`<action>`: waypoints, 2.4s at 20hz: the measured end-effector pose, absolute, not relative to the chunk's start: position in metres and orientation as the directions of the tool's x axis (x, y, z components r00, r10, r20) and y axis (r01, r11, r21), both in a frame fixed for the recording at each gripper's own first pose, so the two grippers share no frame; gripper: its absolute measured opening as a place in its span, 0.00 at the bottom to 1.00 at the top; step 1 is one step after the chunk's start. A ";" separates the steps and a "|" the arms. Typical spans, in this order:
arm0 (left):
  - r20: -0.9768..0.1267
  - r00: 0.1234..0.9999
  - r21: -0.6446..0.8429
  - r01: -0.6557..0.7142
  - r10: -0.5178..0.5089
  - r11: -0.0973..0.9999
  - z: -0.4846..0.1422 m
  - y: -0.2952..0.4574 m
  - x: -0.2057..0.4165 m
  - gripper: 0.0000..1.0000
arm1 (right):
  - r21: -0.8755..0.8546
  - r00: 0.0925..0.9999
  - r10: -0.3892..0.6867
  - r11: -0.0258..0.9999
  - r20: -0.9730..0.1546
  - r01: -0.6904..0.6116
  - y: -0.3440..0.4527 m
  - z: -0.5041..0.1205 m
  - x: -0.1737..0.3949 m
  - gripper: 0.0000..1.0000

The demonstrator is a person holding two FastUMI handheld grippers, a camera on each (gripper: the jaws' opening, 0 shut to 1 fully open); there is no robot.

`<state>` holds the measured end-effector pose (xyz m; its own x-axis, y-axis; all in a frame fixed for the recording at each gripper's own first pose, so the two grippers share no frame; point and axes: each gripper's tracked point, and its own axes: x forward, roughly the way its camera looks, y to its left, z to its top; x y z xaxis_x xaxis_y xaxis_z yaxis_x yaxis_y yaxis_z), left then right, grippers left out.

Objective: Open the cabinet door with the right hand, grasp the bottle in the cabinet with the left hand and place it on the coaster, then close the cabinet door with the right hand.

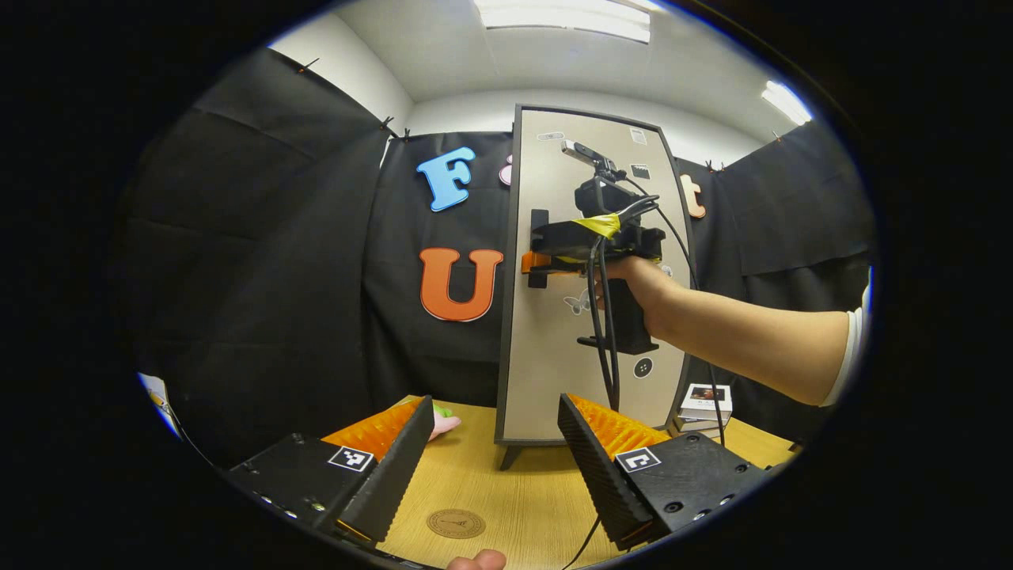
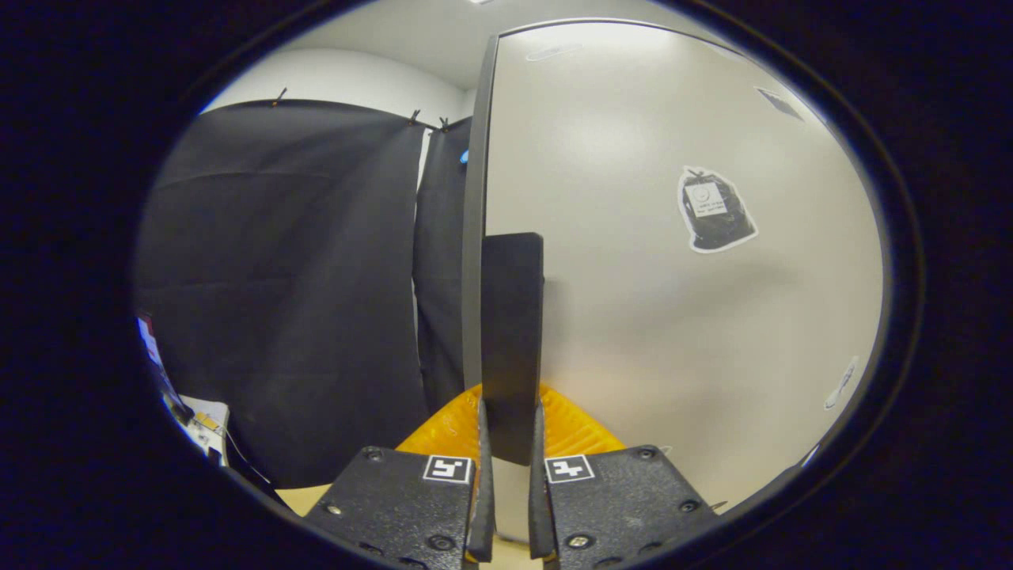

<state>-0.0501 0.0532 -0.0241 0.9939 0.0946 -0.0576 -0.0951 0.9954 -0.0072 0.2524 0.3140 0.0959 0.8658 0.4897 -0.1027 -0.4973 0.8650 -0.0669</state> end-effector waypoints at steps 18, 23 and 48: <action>-0.064 0.993 0.001 -0.094 0.094 0.996 -0.031 0.058 -0.058 0.95 | -0.044 0.808 0.584 0.808 -0.079 -0.588 0.285 0.096 0.194 0.20; -0.064 0.996 0.005 -0.063 0.064 0.998 -0.031 0.047 -0.055 0.95 | -0.048 0.805 0.587 0.805 -0.085 -0.591 0.272 0.096 0.182 0.20; -0.063 0.991 0.021 0.118 -0.117 0.993 -0.029 -0.044 -0.049 0.95 | 0.031 0.911 0.410 0.912 -0.039 -0.409 0.210 0.100 0.155 0.20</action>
<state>-0.0488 -0.0444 -0.0294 0.9912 -0.1167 -0.0632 0.1183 0.9928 0.0209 0.1548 0.2099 0.1003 0.9112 0.4100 -0.0395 -0.4090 0.9120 0.0309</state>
